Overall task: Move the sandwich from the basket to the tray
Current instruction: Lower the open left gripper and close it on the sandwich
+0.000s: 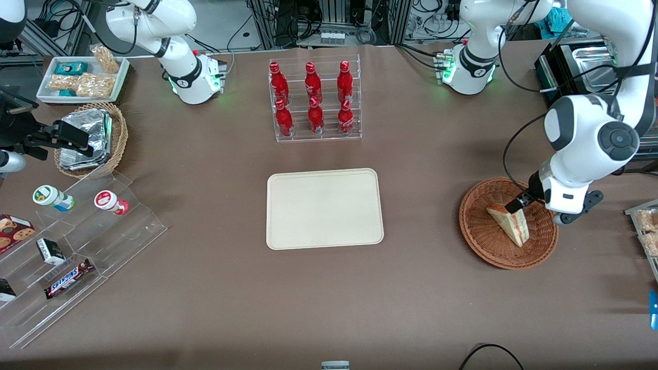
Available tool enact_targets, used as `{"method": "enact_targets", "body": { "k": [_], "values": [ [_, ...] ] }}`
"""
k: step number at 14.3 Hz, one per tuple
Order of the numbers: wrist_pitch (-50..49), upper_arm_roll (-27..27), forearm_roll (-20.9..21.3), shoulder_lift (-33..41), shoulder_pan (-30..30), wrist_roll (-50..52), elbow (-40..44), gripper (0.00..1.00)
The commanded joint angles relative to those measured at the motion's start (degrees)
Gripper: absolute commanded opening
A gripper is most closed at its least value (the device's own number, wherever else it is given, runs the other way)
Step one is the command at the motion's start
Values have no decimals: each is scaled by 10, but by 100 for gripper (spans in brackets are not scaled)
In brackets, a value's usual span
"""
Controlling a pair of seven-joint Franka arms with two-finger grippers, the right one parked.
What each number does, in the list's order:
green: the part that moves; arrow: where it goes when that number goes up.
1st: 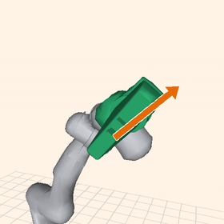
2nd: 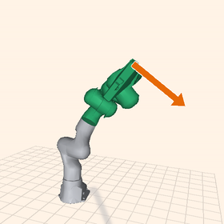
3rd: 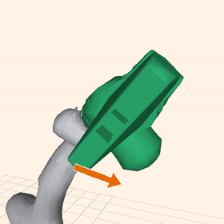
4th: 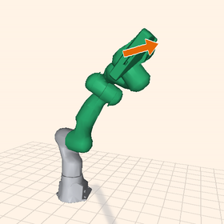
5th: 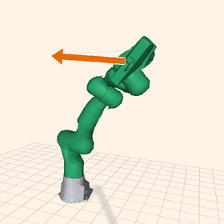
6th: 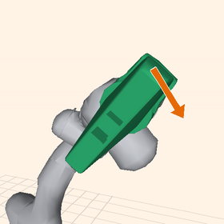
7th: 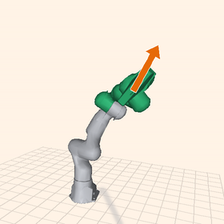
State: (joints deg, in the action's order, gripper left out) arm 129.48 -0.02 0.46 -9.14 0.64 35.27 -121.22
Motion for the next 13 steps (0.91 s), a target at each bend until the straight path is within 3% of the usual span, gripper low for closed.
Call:
{"method": "enact_targets", "body": {
  "k": [1,6,7,9,10,13],
  "values": [
    [44,-2,1,-36,-4,22,1,100],
    [73,-2,5,-87,-13,15,7,99],
    [73,-2,6,-92,-13,14,5,76],
    [69,-1,6,-93,-13,13,5,13],
    [66,-1,7,-91,-13,13,7,6],
    [11,-2,9,-74,-9,14,26,3]
  ]
}}
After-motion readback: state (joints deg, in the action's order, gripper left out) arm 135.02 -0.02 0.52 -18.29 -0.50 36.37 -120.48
